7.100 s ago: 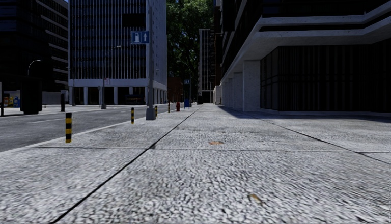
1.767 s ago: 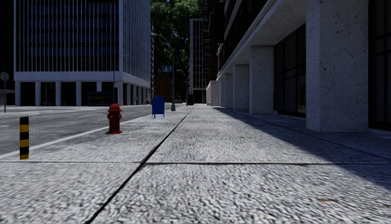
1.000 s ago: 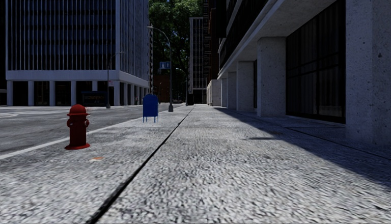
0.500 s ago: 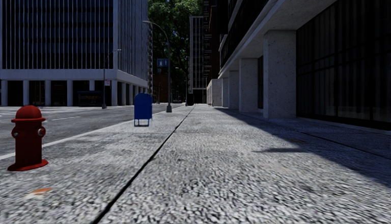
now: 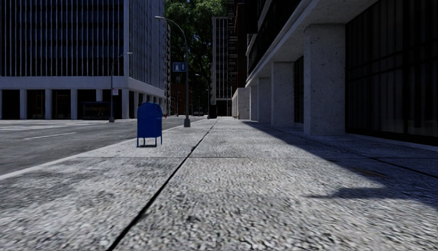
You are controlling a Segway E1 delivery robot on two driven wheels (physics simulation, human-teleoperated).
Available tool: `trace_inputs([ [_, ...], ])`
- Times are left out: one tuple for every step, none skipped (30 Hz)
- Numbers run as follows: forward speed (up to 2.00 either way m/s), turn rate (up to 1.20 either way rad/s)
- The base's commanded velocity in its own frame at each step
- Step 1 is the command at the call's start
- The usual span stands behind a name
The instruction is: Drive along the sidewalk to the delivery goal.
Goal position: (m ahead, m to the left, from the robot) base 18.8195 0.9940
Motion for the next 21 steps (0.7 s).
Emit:
trace_inputs([
  [2.00, 0.00],
  [2.00, 0.00],
  [2.00, 0.00],
  [2.00, 0.00],
  [2.00, 0.00],
  [2.00, 0.00],
  [2.00, 0.00],
  [2.00, 0.00],
  [2.00, 0.00],
  [2.00, 0.00],
  [2.00, 0.00],
  [2.00, 0.00],
  [2.00, 0.00],
  [2.00, 0.00],
  [2.00, 0.00],
  [2.00, 0.00],
  [2.00, 0.00],
  [2.00, 0.00],
  [2.00, 0.00],
  [2.00, 0.00],
  [2.00, 0.00],
])
